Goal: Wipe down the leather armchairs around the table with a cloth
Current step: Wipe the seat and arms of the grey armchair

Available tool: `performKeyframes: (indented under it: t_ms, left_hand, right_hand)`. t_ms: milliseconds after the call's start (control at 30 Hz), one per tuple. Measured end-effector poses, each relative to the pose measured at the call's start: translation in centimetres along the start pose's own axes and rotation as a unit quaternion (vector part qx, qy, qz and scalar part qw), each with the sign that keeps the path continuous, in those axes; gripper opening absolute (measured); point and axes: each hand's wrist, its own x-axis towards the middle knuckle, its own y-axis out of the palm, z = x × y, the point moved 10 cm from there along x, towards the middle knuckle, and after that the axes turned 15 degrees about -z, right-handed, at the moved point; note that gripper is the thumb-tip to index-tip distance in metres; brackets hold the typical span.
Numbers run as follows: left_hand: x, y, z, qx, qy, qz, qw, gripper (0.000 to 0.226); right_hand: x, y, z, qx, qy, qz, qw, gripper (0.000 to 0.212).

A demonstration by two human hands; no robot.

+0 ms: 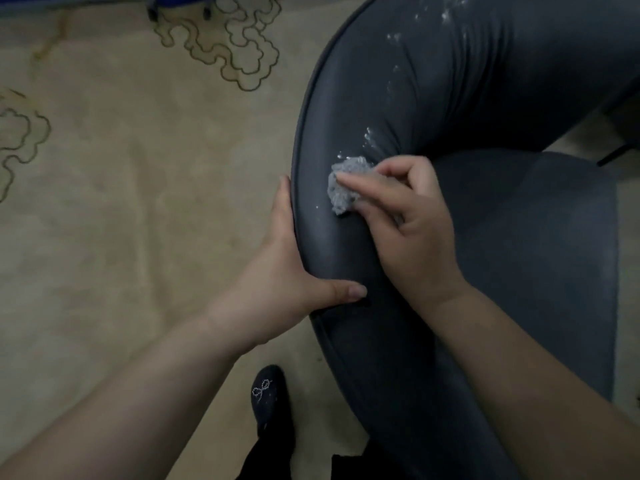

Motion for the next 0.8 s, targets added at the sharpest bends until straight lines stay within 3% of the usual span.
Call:
performKeyframes:
  t_ms: [100,233,367,467,667,800]
  left_hand:
    - [0.2,0.1,-0.4,-0.02,0.009,0.02,1.0,0.138]
    - [0.8,-0.3,-0.7,-0.029,0.02,0.036,0.999,0.13]
    - [1.4,-0.3,-0.4,-0.025,0.004,0.041,0.999,0.135]
    - [1.4,-0.2,-0.4,-0.021,0.003,0.039,0.999,0.133]
    - [1.0,-0.2,-0.8,-0.024,0.003,0.034,0.999,0.126]
    - [1.4,-0.2,-0.9,-0.016,-0.006,0.011,1.0,0.123]
  right_hand:
    - [0.2,0.0,-0.1,-0.006,0.03,-0.002,1.0,0.03]
    - [-2.3,-0.1,2.1,-0.035,-0.043,0.037,0.998,0.025]
    - [2.0,2.6,2.9,-0.093,-0.11,0.049,0.988,0.023]
    - [4.0,3.5,2.5,-0.085,-0.09,0.051,0.991,0.02]
    - [-0.8,1.0,2.3,-0.053,-0.1,0.075,0.991,0.023]
    - [4.5,2.0,0.6,-0.091,-0.083,0.027,0.992,0.023]
